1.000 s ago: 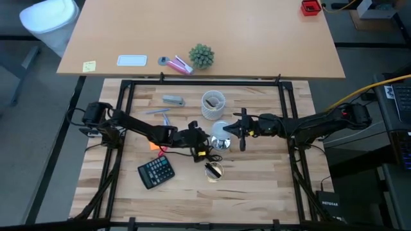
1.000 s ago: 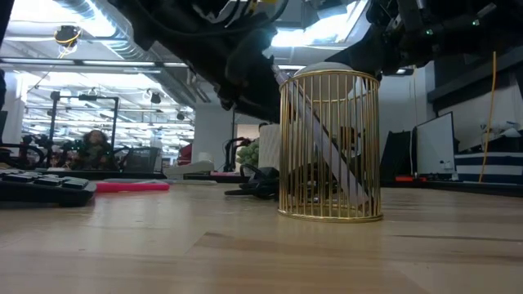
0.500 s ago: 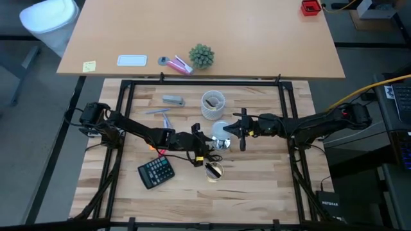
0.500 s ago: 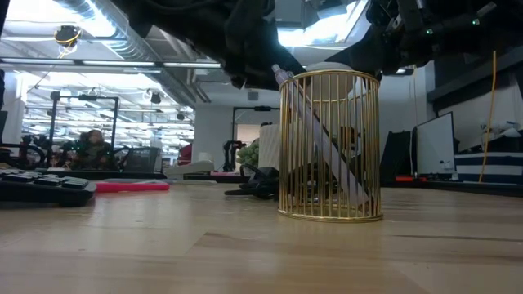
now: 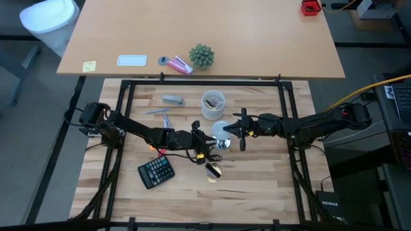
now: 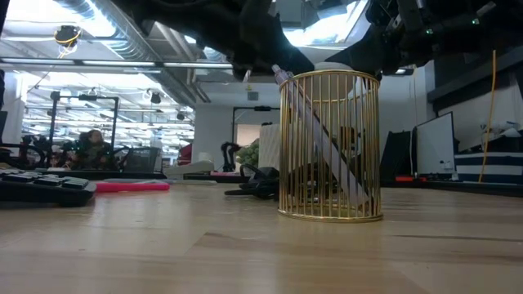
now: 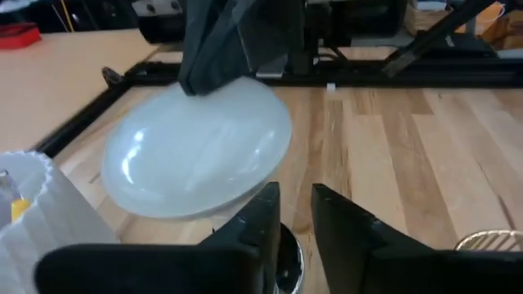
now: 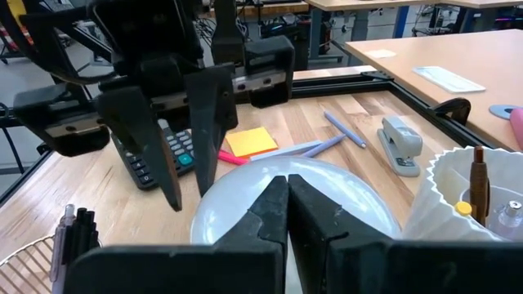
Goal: Screw lightbulb
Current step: Insert the lightbulb into the lamp
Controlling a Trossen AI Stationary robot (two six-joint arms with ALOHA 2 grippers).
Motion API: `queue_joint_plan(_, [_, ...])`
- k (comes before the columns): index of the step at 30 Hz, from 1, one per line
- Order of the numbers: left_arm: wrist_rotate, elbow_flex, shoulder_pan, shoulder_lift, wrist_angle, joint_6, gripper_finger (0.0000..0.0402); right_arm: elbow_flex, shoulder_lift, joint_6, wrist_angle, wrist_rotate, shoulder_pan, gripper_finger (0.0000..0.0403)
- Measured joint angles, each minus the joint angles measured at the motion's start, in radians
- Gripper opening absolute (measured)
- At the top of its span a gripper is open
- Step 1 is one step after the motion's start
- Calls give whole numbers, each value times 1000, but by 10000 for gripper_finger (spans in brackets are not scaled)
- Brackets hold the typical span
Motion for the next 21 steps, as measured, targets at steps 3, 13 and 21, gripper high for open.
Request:
queue_joint_plan(3, [-19,0,0,0,5,19,40,0,0,0,-1,-1,0,12])
queue_joint_plan(13, [-116,0,-1,0,-1,23,5,0,0,-1,-4,-21,-1,12])
queue_joint_plan(21, [-193,0,-1,0,-9,23,1,0,0,4,-9,-55,-1,12])
